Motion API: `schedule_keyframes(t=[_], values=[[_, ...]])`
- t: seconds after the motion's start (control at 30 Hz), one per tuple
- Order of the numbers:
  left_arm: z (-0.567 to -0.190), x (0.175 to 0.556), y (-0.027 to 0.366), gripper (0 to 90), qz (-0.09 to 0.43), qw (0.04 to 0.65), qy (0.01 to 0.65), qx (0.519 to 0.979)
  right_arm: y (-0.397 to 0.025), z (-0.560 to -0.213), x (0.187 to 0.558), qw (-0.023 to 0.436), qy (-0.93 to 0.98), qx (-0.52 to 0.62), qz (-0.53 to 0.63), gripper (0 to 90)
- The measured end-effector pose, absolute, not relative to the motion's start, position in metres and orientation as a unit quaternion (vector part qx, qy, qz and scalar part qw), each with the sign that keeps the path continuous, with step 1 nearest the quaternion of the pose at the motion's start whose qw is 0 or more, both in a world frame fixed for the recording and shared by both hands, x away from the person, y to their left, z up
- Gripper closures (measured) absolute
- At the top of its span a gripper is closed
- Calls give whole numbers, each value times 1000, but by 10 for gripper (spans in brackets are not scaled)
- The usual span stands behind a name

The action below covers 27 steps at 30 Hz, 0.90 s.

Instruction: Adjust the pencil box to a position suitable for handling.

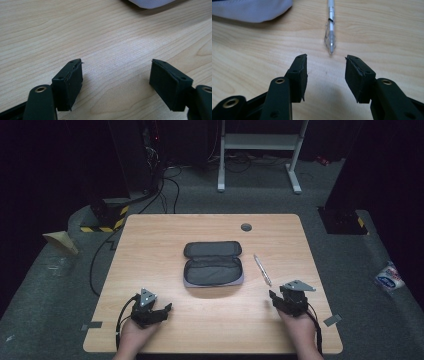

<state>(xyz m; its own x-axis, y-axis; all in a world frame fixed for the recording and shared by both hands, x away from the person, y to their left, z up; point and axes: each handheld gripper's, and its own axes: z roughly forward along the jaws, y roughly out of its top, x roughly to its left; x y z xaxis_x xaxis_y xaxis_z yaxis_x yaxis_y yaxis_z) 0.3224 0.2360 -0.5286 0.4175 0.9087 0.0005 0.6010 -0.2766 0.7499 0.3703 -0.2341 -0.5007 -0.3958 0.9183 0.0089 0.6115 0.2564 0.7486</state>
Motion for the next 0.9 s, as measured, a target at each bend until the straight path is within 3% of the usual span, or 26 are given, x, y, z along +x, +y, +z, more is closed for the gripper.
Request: schedule_keyframes(t=[0.37,0.9], values=[[-529,322,236,263,220,347,491,768,-220,-496,409,239,763,498,336,548],[-529,322,236,265,220,348,491,768,-203,-502,455,224,757,518,329,644]])
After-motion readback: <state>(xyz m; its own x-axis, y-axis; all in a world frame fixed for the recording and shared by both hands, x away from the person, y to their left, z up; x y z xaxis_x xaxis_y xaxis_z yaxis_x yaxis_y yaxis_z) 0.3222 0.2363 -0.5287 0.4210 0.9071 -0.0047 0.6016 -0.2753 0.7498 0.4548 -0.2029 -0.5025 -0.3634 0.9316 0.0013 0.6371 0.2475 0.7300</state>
